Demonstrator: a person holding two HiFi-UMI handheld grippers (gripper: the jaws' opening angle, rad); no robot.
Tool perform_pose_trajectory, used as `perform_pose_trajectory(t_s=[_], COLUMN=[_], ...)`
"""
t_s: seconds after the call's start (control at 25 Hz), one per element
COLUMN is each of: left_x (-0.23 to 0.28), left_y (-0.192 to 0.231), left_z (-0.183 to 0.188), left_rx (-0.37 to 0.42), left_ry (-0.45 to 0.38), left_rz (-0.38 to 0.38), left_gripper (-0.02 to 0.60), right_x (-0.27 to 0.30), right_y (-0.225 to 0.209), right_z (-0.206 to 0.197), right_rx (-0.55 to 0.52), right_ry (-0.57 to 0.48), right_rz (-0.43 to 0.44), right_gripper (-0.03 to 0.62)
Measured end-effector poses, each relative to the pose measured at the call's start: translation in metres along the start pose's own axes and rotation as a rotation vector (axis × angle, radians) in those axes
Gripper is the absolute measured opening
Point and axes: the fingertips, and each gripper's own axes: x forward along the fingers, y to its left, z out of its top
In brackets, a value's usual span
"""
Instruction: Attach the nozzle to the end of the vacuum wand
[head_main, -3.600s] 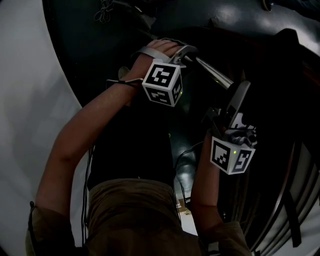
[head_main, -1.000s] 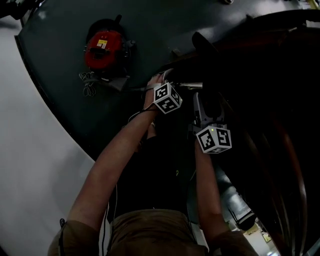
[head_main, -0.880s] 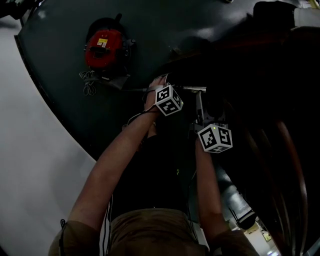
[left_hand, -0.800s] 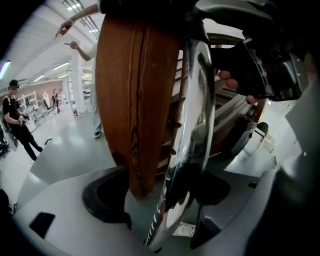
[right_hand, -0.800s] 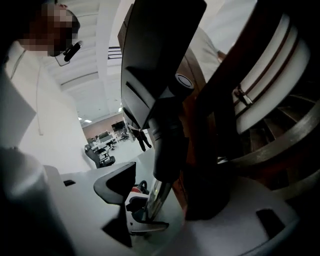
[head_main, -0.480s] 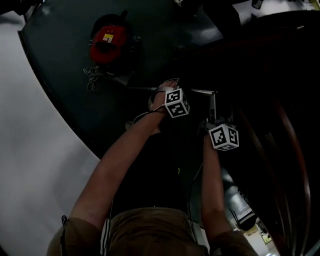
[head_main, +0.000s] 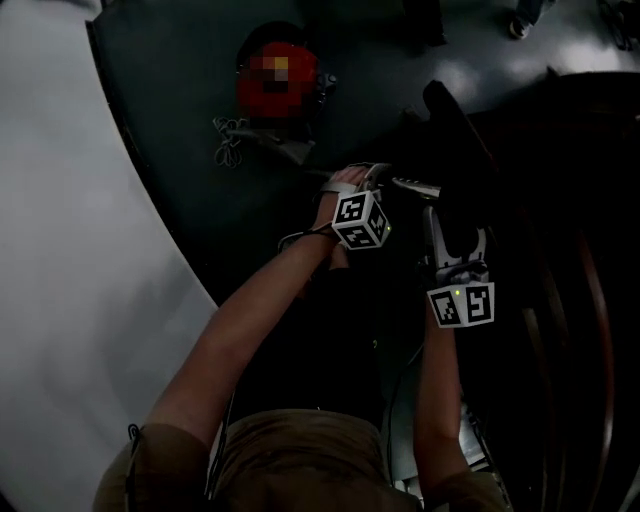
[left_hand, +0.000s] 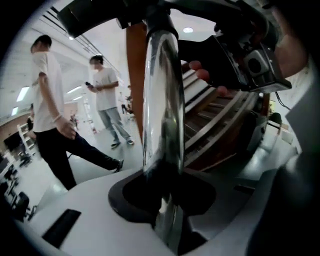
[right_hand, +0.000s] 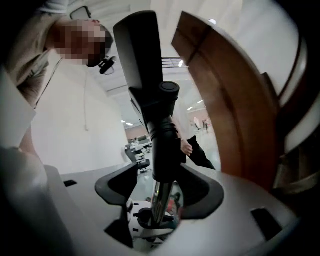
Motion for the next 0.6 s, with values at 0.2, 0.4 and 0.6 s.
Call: perform_pose_trajectory(t_s=[0.2, 0.4, 0.6], left_x=[-0.139, -0.277, -0.391], left_y=[0.054, 0.066, 0.064], left_z=[-0.062, -0.164, -0.272], left_rx=[-0.192, -0.421, -0.664], left_ry=[-0.059, -0.123, -0.204], left_rz=[0.259, 0.494, 0.719], left_gripper=[0.109, 0.101, 0.101], right_x=[0.063, 0.084, 0.09], right_y=[0.195, 0.398, 0.563], right_z=[0.018, -0.056, -0.189], right_rx=[-0.043, -0.283, -0.662], right_ry=[0.019, 0.136, 0.291], right_rz=[0.428, 0.879, 1.19], right_gripper=[0.27, 0.275, 0.257])
